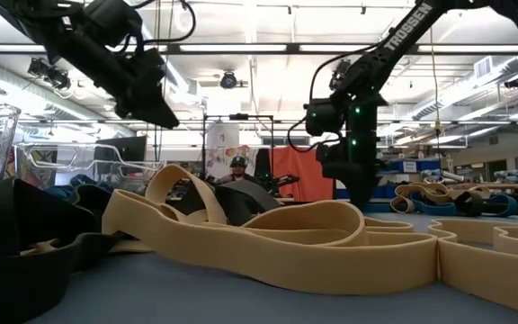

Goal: Sort rubber bands into baskets
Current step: Put the blue rubber band into the top transparent bin

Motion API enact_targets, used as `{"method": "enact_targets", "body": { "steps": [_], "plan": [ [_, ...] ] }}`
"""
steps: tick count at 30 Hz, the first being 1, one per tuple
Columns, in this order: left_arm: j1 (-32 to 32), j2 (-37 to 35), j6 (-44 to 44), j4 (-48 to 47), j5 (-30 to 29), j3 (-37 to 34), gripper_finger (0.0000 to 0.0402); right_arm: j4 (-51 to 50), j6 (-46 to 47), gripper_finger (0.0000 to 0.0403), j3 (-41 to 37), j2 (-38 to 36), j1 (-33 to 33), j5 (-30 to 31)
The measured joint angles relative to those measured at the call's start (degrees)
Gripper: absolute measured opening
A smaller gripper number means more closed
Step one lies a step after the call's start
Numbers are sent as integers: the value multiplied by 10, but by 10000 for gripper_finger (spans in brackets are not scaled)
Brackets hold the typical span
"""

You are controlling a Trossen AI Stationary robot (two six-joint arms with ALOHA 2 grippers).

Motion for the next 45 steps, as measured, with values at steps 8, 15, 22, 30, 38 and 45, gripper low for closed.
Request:
{"method": "enact_targets", "body": {
  "steps": [8, 15, 22, 30, 38, 45],
  "plan": [
    [-6, 8, -2, 43, 45, 0, 174, 23, -5, 20, -3, -37, 20, -2],
    [-33, 52, 5, 116, 44, 0, 174, 69, 10, 9, -2, -97, 84, -6],
    [-85, 145, 0, 232, 44, 0, 174, 137, 11, 8, -2, -121, 165, -7],
    [-147, 251, 22, 391, 44, 0, 174, 198, 6, 8, -2, -121, 250, -10],
    [-190, 302, 78, 455, 52, 0, 174, 244, 5, 8, -2, -121, 307, -52],
    [-226, 323, 124, 457, 112, 0, 174, 254, 5, 8, -2, -121, 336, -52]
  ]
}}
